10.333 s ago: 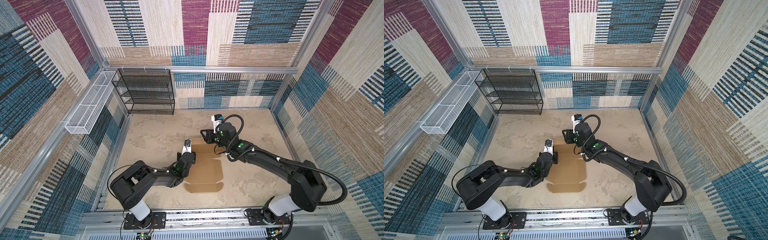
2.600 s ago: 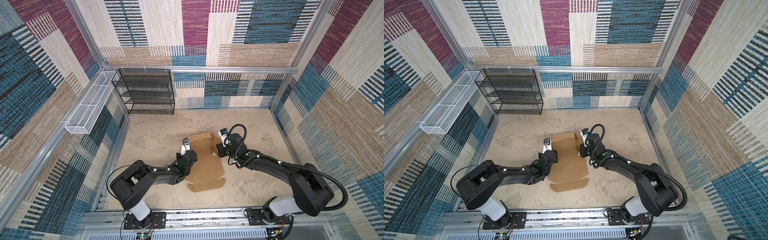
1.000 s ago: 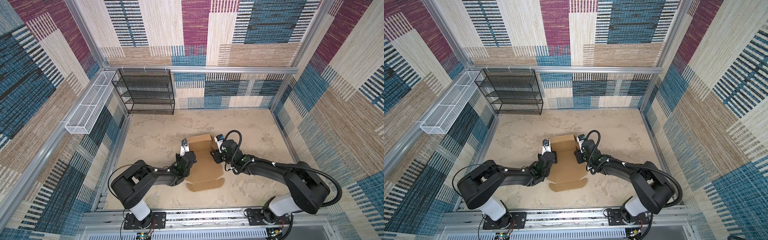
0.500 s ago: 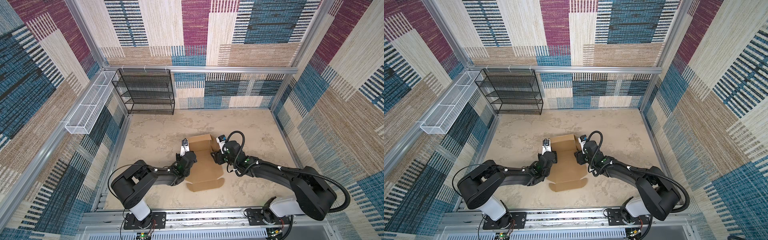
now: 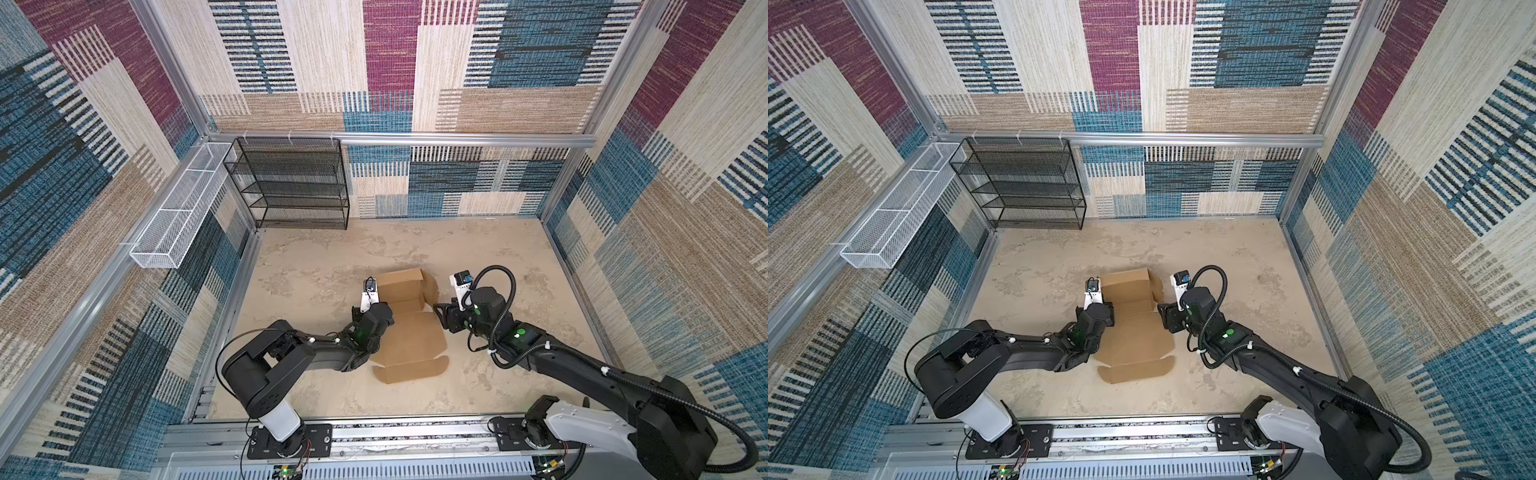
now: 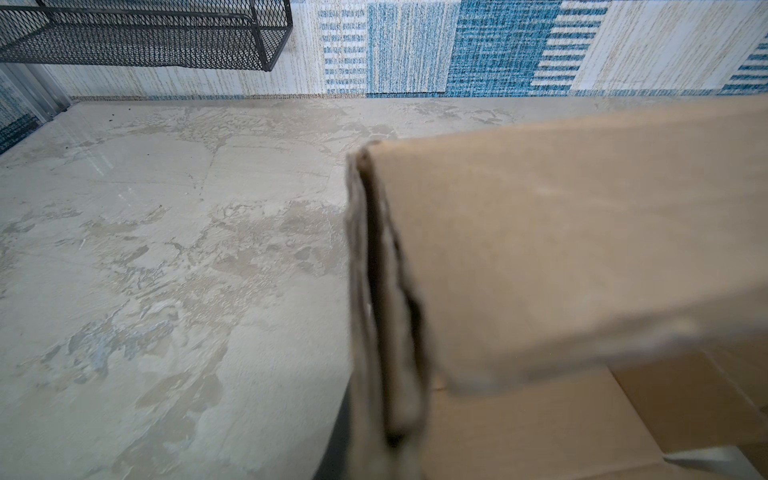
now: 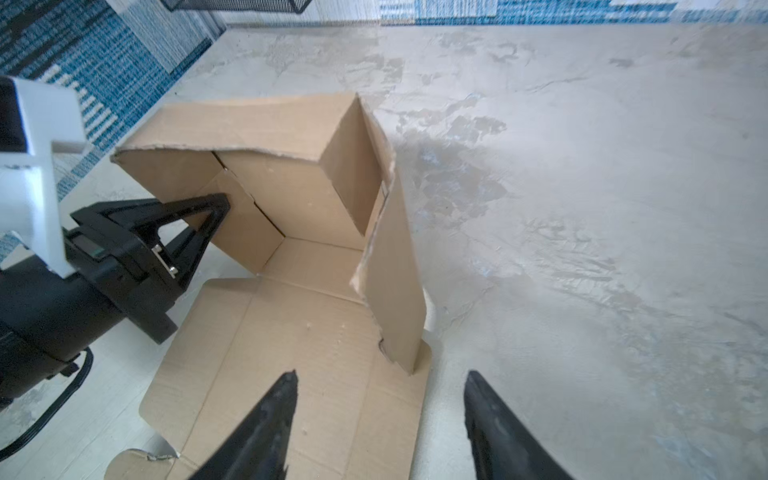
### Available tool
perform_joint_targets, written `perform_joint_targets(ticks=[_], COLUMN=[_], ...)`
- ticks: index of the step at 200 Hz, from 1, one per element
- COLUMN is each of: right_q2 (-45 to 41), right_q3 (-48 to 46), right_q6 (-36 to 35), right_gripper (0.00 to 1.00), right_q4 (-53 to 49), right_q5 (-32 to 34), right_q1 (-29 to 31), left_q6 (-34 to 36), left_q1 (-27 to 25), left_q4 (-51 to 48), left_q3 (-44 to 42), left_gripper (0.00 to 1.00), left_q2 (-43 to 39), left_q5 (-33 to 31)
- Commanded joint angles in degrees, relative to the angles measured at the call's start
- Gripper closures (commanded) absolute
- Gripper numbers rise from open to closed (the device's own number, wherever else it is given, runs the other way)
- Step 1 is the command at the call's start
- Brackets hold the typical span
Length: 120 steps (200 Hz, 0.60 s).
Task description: Fold the paper box
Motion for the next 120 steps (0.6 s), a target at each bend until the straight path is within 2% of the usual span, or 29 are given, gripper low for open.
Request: perform_joint_targets(ticks=[1,51,83,120], right_q2=[-1.65,1.51,8.87,16.19], right_q3=[-0.59,1.29,3.75,5.77], right_q6=[0.46,-1.78,-5.15,-6.99], right_gripper=[0.33,0.34,0.36,0.38], right_q4=[-2.25,-1.13,2.31,6.74], right_q5=[3.56,2.12,0.96,-4.47], right_q1=[-1.07,-8.91,-9.97,-10.23], left_q6=[0.56,0.65,0.87,1.36], left_q1=[-0.01,-0.01,-0.01,-0.01], left_q4=[-6.89,-7.24,-6.88,-6.62], left_q3=[0.06,-0.16,-0.16,-0.23], left_gripper=[1.0,1.0,1.0,1.0], left_q2=[0.24,-0.02,0.29,0.37], left_q5=[2.6,2.5,1.91,1.95])
